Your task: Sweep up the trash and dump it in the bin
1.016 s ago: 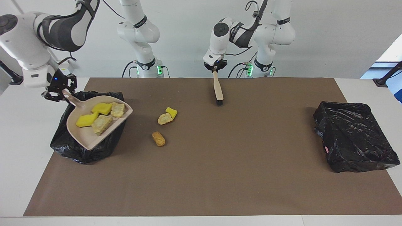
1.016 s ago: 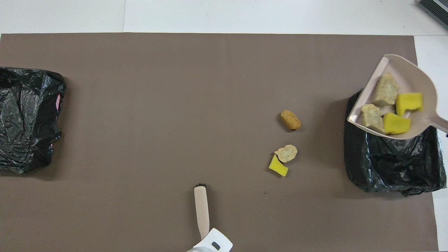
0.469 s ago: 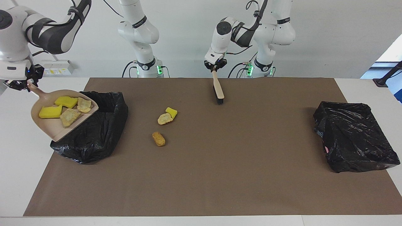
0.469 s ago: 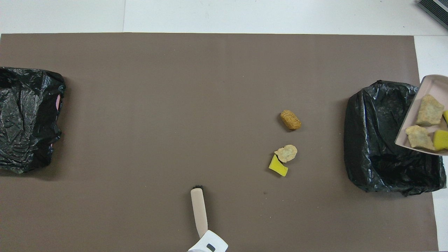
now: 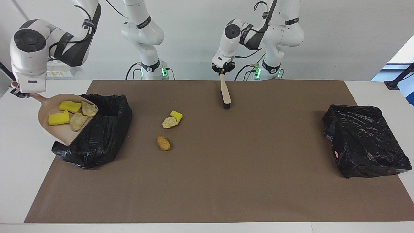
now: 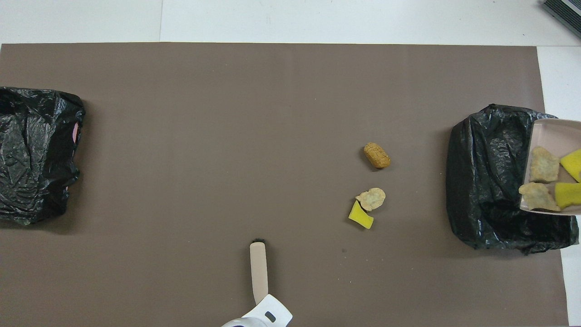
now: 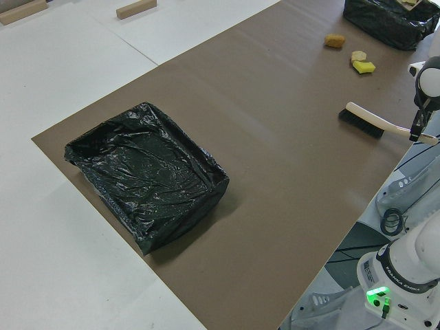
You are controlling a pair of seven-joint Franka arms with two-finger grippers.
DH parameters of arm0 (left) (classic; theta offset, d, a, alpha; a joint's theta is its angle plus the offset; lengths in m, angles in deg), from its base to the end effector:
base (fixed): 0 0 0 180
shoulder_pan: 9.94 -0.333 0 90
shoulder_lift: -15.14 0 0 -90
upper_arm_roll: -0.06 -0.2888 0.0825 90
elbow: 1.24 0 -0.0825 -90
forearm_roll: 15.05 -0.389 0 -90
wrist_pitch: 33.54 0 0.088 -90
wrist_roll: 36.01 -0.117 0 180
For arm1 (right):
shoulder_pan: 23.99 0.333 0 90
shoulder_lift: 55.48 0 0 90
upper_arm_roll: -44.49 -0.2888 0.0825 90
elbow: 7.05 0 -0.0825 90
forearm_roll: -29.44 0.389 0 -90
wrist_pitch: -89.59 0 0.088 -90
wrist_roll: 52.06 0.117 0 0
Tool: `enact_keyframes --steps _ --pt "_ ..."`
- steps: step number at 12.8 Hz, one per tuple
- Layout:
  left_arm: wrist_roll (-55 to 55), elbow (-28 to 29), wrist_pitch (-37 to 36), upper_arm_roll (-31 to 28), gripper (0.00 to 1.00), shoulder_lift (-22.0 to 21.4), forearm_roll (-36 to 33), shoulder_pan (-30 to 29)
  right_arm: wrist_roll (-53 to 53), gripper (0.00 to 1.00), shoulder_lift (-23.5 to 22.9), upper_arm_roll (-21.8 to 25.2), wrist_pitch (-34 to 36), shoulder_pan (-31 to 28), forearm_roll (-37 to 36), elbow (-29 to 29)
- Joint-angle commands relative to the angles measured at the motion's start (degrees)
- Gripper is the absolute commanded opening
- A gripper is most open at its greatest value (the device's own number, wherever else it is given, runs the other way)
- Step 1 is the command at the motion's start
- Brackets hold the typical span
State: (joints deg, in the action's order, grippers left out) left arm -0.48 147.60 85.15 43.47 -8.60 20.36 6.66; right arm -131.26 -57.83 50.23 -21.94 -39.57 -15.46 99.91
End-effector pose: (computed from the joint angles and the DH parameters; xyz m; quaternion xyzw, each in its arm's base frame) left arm 0.1942 -0.3578 0.3058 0.9904 -0.0019 -0.1367 0.0224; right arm 0.5288 -0.2637 0.4753 0.7435 0.5634 -0.2653 0.2437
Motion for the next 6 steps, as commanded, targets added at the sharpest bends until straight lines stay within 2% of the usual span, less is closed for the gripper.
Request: enact_keyframes --steps 1,3,4,6 --pt "-2.57 0.04 -1.44 0.01 0.39 -0.44 1.23 -1.73 0.98 0.00 2.26 -0.81 -1.59 0.45 -6.14 3.16" --pt "-2.83 -0.48 -1.27 0.01 0.53 0.26 1.23 -2.62 7.20 0.00 2.35 -0.81 4.44 5.37 -11.31 2.55" --pt "-3.00 -0.92 -1.27 -0.08 0.55 1.14 1.15 -2.70 7.57 0.00 2.35 -0.81 4.74 5.56 -11.86 2.72" --pt "-4.93 -1.63 -0.83 -0.17 0.97 2.02 0.01 -3.40 8.79 0.00 2.35 -0.81 4.48 5.56 -12.74 2.63"
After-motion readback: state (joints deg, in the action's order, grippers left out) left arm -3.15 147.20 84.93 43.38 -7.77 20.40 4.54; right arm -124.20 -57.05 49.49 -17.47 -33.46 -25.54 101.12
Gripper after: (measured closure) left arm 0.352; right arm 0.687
